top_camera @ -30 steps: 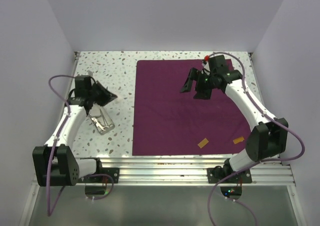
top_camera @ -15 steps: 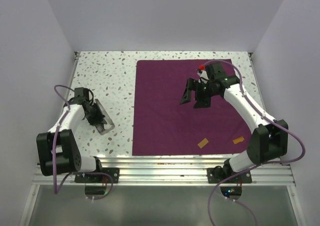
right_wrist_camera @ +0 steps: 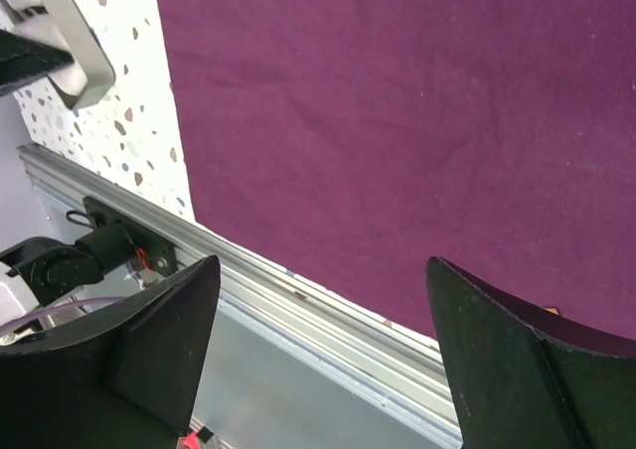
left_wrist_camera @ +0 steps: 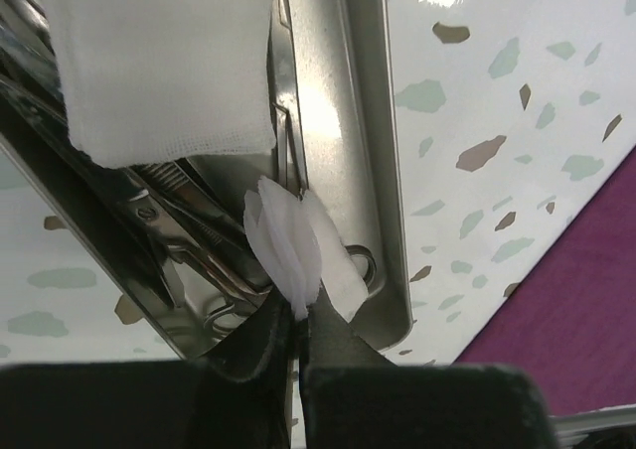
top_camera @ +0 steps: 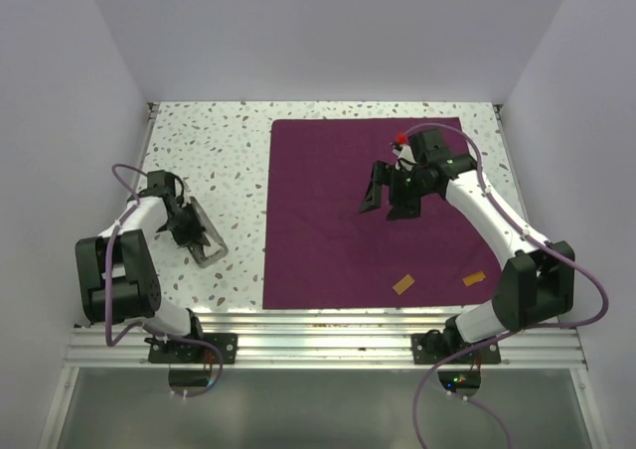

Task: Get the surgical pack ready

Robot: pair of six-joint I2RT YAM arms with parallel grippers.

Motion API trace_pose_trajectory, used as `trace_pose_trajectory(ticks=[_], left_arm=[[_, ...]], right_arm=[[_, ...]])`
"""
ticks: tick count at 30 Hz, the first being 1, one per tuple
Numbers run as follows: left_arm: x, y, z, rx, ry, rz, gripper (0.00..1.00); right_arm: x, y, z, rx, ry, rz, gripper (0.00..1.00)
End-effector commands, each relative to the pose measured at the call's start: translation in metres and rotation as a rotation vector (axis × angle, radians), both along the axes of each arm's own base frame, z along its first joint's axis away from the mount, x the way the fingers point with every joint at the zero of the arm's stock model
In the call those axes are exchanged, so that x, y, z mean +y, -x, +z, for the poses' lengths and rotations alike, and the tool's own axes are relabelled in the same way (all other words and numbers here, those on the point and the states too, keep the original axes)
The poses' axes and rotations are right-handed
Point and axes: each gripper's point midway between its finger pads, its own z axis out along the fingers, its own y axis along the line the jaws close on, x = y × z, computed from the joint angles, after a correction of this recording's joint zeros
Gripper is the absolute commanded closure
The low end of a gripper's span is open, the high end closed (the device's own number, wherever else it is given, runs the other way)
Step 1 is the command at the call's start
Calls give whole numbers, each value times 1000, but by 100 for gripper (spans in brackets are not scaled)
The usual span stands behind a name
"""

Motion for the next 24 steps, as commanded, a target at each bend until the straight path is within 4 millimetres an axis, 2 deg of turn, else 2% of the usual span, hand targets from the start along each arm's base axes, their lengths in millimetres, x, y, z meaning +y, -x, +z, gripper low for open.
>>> trace_pose_trajectory(ticks=[1, 6, 7, 9, 10, 11, 12, 13, 14, 17, 19, 21, 24], left_arm=[[15, -26, 11, -82, -50, -20, 100], [18, -31, 10, -65, -41, -3, 100], [20, -28, 9, -45, -50, 5, 85], [27, -27, 11, -21, -79, 34, 69], [27, -25, 13, -16, -82, 44, 55], [27, -23, 16, -13, -83, 68, 48], [29, -24, 26, -39, -100, 82, 36], [29, -21, 31, -40, -103, 94, 9], [28, -21, 38, -55, -101, 117, 8], [21, -19, 61, -118, -72, 153, 7], [19, -17, 68, -141, -62, 176, 7], [12, -16, 73, -168, -30, 183, 6], [5, -15, 75, -179, 5, 192, 7]], right_arm=[[-5, 6, 2, -17, 20, 5, 12], [-7, 7, -4, -2, 32, 0, 12], [-8, 7, -6, 1, 36, -2, 11], [-11, 7, -8, 4, 56, -10, 11], [-16, 7, -8, 8, 85, -23, 10], [-20, 8, -10, 13, 111, -29, 10], [-24, 9, -14, 26, 138, -37, 9], [-34, 13, -18, 52, 190, -56, 5], [-39, 16, -21, 67, 218, -67, 1], [-58, 34, -32, 124, 303, -126, 1], [-66, 51, -40, 160, 331, -146, 1], [-66, 63, -49, 195, 324, -142, 1], [-66, 66, -52, 200, 314, -149, 1]])
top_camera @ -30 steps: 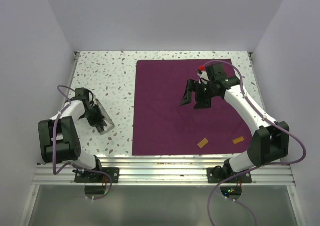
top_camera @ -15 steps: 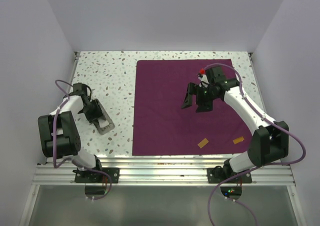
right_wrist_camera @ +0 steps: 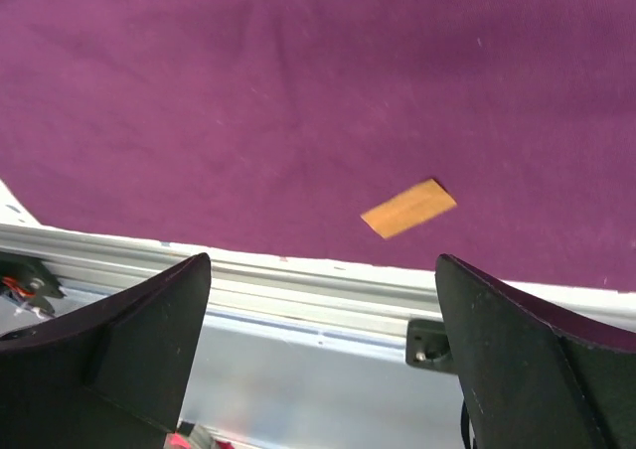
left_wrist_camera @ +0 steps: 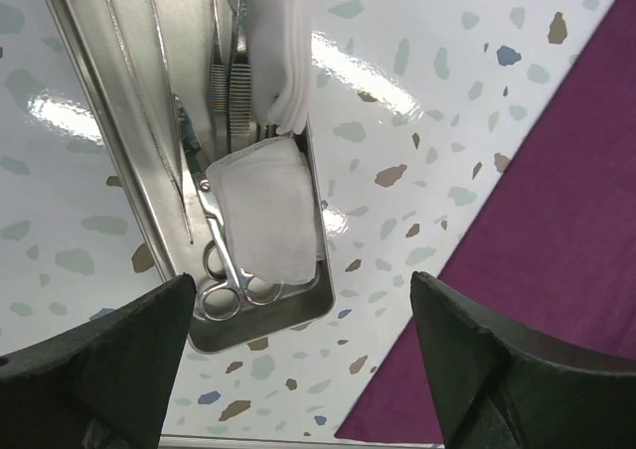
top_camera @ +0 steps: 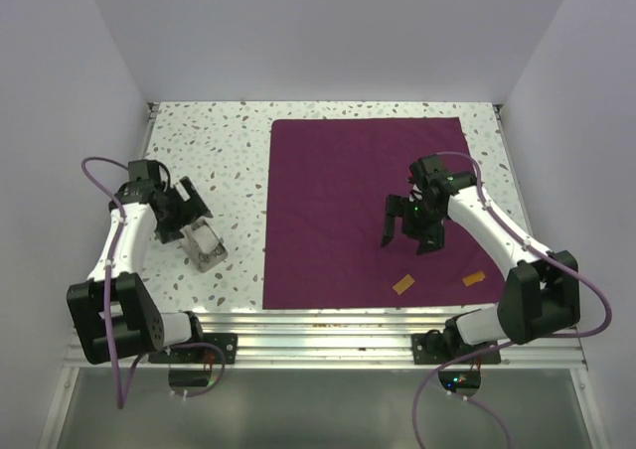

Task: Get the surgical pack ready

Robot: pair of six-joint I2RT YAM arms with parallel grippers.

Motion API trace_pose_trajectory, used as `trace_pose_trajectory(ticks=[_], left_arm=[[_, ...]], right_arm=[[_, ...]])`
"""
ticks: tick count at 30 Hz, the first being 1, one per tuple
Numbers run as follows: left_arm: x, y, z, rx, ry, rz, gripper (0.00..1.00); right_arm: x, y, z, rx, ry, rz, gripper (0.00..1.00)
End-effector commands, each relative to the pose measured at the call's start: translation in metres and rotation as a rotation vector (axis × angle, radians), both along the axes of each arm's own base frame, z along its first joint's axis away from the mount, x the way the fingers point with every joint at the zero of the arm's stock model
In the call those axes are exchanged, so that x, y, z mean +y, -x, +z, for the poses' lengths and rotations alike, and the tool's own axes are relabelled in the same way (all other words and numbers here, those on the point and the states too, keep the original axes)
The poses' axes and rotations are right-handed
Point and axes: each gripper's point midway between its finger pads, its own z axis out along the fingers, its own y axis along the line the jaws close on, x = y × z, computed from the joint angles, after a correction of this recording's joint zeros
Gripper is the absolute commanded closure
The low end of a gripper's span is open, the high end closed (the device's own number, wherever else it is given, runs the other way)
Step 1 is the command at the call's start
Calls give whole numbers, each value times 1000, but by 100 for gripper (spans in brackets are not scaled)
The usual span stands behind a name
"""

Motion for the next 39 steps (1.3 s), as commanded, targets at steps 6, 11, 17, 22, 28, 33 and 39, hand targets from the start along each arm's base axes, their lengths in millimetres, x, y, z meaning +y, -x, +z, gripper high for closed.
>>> trace_pose_trajectory(ticks=[6, 11, 17, 22, 28, 33, 39], left_arm=[[-23, 1, 5, -15, 77, 22, 14], [-7, -6, 9, -15, -24, 51, 19], [4, -19, 4, -28, -77, 50, 41], [19, -45, 3, -44, -135, 21, 71], [25, -69, -9, 6, -136, 32, 39], [39, -83, -15, 50, -191, 43, 35], [37, -97, -31, 77, -166, 21, 39]], right_arm=[[-10, 12, -9, 46, 51, -96, 1], [-15, 17, -21, 64, 78, -137, 9], [-22, 19, -31, 66, 109, -166, 21], [-10, 4, -22, 42, 58, -132, 24], [-1, -7, -12, 11, 17, -113, 24], [0, -4, -15, 6, 2, -108, 24], [1, -7, -15, 7, -7, -104, 24]])
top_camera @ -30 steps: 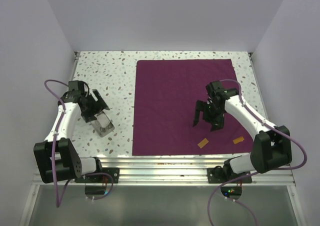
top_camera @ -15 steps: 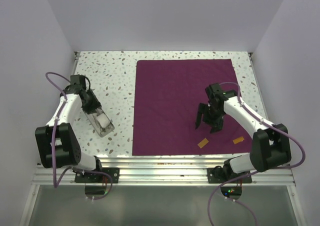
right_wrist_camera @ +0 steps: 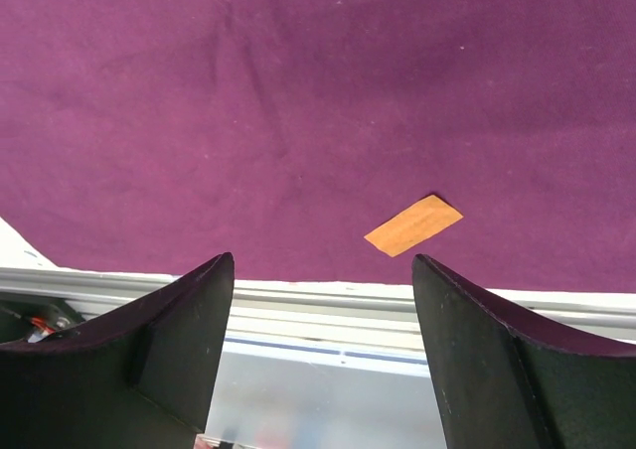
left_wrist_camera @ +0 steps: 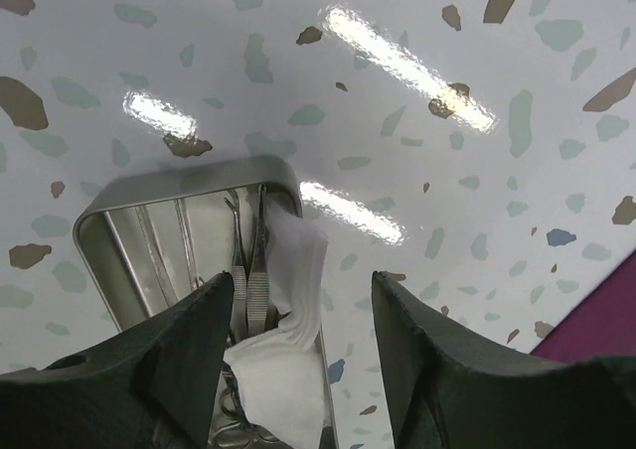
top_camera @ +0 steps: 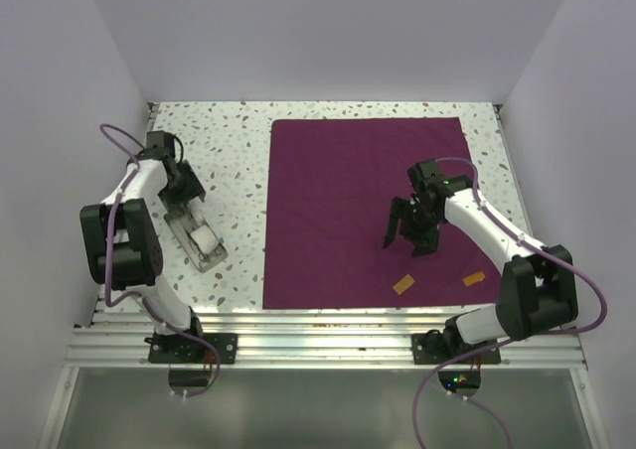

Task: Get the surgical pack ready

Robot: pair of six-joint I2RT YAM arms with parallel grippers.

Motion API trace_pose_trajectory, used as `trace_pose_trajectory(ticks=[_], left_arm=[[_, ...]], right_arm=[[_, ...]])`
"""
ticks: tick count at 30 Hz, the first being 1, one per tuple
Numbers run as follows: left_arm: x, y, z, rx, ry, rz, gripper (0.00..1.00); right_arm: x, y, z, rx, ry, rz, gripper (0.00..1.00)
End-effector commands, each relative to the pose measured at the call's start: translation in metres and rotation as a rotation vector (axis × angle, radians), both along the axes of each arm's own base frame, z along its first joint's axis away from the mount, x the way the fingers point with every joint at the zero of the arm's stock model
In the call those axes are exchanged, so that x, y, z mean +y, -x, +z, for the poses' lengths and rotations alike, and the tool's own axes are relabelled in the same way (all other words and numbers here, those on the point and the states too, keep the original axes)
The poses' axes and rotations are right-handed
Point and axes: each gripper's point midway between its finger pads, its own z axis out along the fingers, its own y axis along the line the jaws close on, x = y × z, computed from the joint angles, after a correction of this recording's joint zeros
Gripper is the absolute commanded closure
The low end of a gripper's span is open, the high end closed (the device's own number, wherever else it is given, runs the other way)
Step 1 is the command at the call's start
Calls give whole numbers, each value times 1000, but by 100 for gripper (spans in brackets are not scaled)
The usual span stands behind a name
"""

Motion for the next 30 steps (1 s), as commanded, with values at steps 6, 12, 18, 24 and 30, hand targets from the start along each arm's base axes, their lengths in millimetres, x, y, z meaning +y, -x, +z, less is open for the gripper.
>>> trace_pose_trajectory(ticks=[6, 12, 18, 24, 30], left_arm=[[0, -15, -8, -5, 10, -22, 45], [-1, -17, -8, -22, 9, -27, 64], [-1, -14, 1, -35, 9, -21, 100], [-3, -2, 18, -53, 8, -15, 100], [-1, 8, 27, -50, -10, -9, 100]], right_arm=[[5, -8, 4, -22, -38, 20, 24], [7, -11, 1, -18, -48, 27, 24], [7, -14, 2, -17, -51, 42, 24], [11, -18, 2, -12, -63, 60, 24], [14, -21, 0, -3, -78, 78, 24]])
